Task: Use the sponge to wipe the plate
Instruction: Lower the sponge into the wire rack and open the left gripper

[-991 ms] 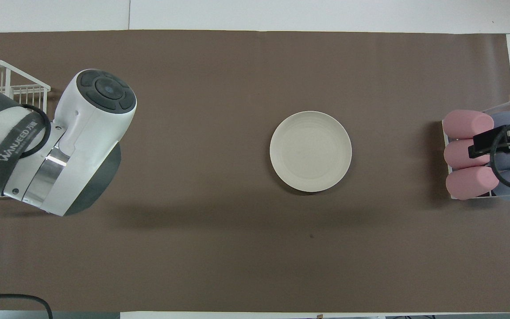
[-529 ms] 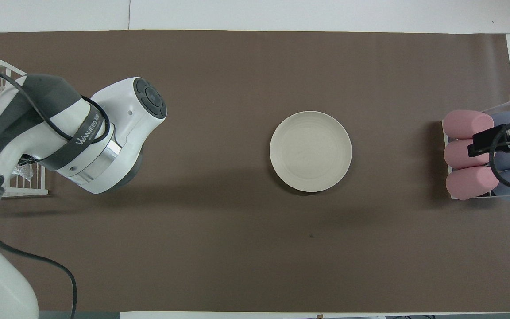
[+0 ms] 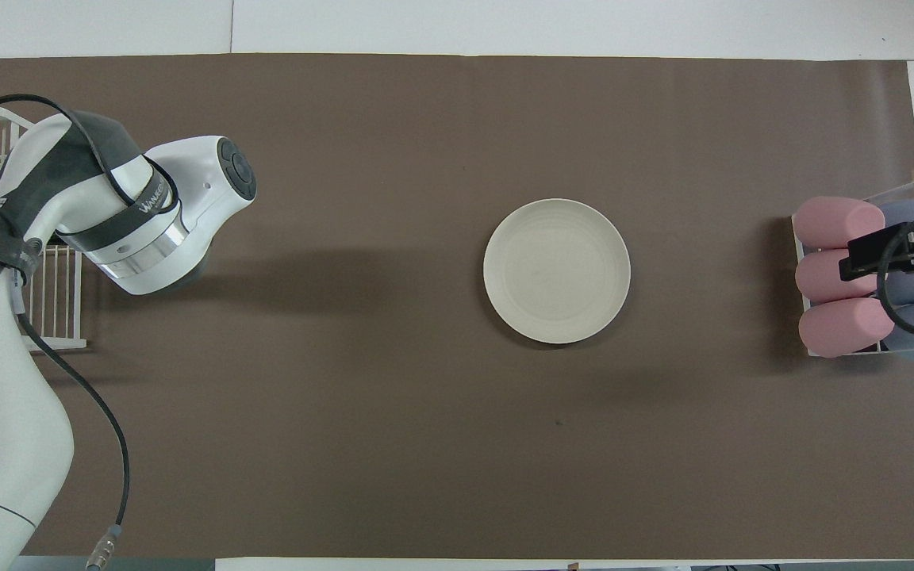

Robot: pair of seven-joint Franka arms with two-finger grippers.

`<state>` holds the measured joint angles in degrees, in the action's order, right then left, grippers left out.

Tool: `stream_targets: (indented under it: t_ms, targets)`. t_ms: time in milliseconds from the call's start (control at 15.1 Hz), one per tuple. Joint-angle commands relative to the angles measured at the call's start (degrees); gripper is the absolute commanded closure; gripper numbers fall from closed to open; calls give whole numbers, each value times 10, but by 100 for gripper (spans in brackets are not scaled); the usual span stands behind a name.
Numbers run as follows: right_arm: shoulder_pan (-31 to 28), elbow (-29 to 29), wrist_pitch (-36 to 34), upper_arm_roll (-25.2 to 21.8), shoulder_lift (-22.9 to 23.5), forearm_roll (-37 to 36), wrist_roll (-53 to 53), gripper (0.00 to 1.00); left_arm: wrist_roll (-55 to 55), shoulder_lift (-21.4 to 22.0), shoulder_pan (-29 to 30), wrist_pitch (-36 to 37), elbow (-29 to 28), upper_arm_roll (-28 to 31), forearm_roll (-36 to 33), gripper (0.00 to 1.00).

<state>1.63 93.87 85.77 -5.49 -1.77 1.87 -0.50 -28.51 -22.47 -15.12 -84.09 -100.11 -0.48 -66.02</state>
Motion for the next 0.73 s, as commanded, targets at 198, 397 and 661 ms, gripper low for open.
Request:
stream_targets:
  t_ms: [198,397,661]
  targets:
    - [5,13,8,-1,-13,0,-6,0,7,0,3,-14,4,-2,27,100]
    - [5,13,10,0,-13,0,-6,0,7,0,4,-22,4,-3,27,100]
    - [5,11,12,0,-11,0,-6,0,8,0,7,-27,4,-2,27,100]
